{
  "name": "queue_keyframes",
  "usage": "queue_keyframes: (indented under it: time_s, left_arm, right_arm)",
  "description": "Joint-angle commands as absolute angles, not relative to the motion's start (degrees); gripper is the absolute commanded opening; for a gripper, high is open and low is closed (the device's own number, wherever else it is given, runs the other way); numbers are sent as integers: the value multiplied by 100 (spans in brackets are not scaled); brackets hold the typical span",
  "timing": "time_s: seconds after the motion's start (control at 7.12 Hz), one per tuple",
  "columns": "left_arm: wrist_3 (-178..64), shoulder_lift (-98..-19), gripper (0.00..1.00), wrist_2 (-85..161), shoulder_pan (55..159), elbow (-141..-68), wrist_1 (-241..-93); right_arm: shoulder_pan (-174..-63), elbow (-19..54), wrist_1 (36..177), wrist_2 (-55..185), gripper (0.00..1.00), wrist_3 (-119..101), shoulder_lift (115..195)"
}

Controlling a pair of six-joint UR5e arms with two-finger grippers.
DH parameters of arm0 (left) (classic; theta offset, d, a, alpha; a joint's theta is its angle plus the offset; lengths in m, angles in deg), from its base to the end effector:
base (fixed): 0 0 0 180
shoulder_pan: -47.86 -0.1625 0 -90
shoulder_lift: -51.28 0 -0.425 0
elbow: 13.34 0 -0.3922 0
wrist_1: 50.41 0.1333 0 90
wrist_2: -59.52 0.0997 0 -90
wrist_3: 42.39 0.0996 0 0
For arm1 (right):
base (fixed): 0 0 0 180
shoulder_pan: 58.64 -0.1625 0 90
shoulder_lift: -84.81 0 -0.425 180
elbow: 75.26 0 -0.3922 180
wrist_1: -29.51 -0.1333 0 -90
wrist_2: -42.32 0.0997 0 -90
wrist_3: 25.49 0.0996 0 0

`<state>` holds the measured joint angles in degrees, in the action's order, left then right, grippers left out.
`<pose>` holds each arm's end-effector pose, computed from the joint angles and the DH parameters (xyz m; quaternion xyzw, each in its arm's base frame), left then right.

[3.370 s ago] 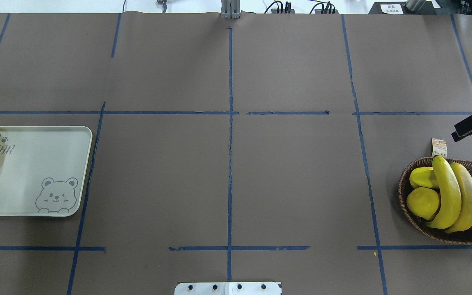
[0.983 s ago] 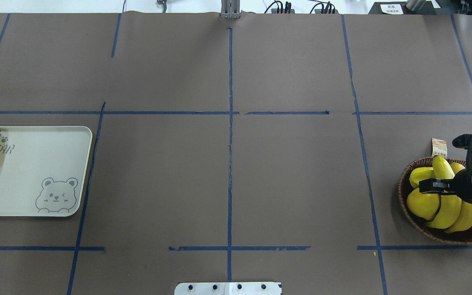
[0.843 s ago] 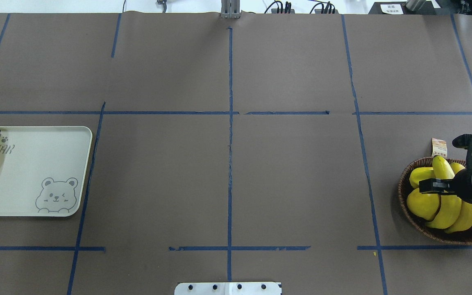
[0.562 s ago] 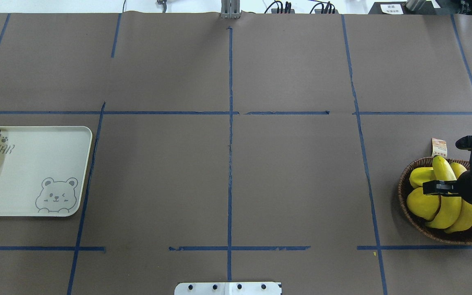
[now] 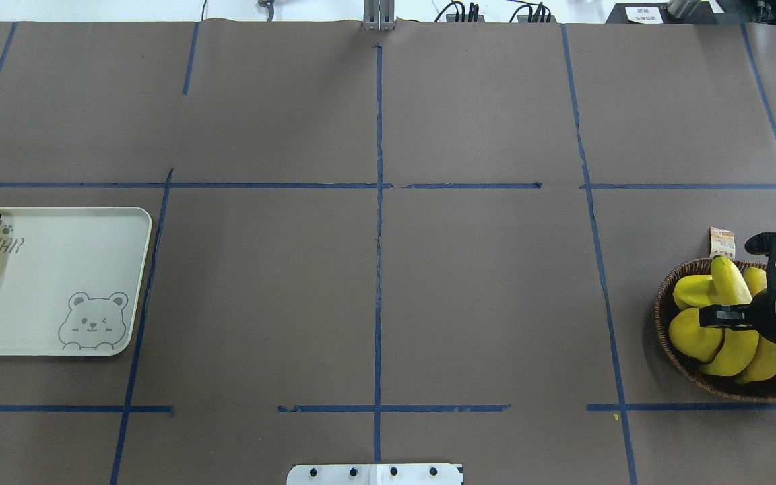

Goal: Transfer all bananas from basket to plate

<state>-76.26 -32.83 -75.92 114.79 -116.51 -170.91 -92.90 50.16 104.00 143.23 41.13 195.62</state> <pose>0.1257 -0.4541 0.5297 0.0883 0.4636 0.0424 0.8806 -0.2363 -0.2994 0.4954 0.0443 -0.2709 0.0665 0.9593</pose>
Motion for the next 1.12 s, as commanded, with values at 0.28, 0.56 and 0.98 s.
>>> queue_keyframes:
  time_s: [0.28, 0.56, 0.98]
  left_arm:
    - [-7623, -3283, 100, -7592, 11483, -11644, -17091]
    - [-7632, -3283, 100, -7592, 11483, -11652, -17100]
    - [-7632, -3283, 100, -7600, 11483, -11661, -17100]
  right_arm:
    - [-9265, 5007, 10413, 14357, 30, 4113, 19458]
    - [-9274, 5016, 10413, 14331, 20, 4113, 19458]
    - [-9370, 5216, 10421, 14383, 15, 4104, 19467]
